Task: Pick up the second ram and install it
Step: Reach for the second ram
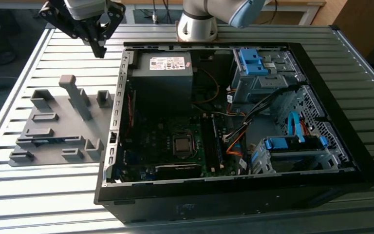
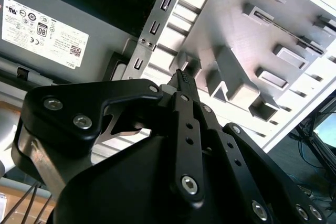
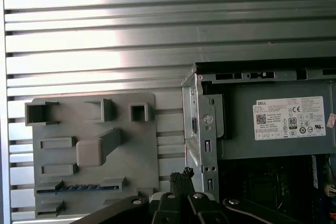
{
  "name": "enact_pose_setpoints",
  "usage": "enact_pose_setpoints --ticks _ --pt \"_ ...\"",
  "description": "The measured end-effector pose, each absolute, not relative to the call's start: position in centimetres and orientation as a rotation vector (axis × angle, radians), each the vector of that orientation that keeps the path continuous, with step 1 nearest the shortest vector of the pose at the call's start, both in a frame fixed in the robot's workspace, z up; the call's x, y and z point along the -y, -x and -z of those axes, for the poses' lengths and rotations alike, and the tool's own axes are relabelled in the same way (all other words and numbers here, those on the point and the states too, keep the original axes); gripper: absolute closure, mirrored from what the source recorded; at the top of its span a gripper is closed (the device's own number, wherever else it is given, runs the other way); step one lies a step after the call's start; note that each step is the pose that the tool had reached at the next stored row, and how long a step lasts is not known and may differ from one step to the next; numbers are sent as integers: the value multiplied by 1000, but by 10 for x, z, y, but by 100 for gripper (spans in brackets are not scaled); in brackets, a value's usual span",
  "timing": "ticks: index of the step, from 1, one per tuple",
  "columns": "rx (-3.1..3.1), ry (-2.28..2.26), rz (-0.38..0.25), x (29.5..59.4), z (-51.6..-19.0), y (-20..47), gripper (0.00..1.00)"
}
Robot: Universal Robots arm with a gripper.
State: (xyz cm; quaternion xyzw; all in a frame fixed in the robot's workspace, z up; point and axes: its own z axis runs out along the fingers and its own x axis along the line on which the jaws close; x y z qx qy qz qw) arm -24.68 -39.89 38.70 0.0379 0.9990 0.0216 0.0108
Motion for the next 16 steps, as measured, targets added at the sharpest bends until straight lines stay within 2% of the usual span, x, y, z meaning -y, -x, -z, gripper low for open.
enact_pose_setpoints --ticks 16 --pt "-3117 -118 -67 399 -387 252 89"
